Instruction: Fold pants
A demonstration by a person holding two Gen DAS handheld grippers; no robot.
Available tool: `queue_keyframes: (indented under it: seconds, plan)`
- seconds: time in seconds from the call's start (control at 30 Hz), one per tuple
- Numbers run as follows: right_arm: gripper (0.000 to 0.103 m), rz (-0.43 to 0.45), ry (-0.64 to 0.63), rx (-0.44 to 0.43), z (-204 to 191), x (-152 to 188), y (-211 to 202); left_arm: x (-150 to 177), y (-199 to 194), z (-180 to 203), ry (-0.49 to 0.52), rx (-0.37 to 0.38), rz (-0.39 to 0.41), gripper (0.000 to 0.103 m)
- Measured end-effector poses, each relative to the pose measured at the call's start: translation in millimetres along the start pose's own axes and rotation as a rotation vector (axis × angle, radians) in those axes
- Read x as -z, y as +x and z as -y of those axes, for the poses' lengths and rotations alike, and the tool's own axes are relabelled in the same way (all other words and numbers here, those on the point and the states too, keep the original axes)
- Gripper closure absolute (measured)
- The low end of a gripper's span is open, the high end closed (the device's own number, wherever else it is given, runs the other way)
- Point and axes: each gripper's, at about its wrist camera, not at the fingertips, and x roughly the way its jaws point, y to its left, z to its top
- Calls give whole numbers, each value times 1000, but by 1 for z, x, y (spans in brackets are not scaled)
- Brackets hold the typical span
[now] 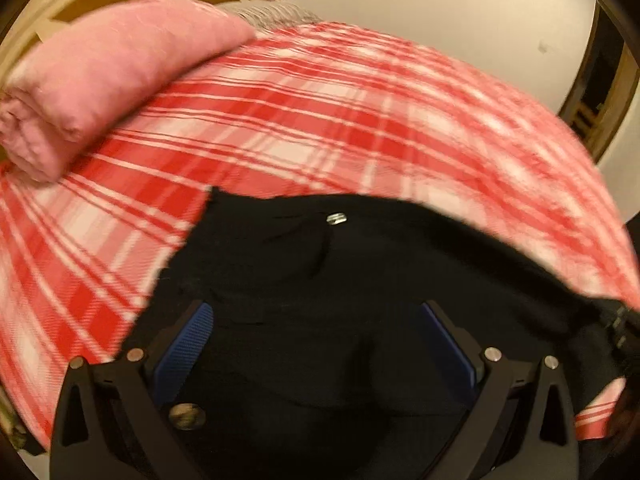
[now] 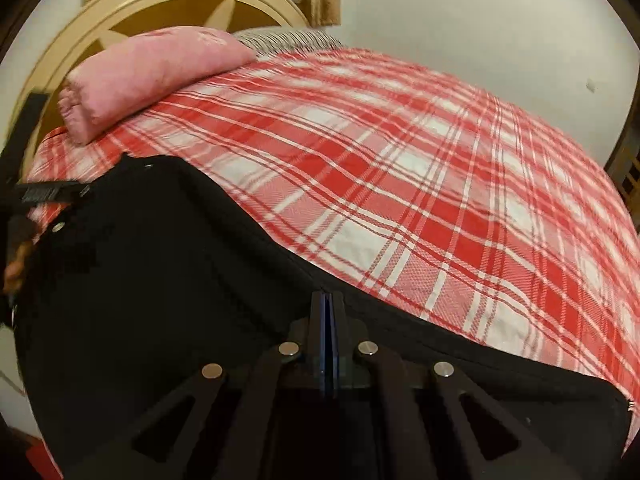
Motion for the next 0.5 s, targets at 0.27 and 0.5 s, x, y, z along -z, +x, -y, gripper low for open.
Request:
queue_keyframes:
  seconds: [0.27, 0.5]
  plan:
    - [101, 32, -25, -23, -44, 57, -34, -24, 25, -2, -197, 150, -110, 0]
    - [103, 3, -1, -22, -58, 89, -15, -31, 41, 10, -243, 113, -167, 0]
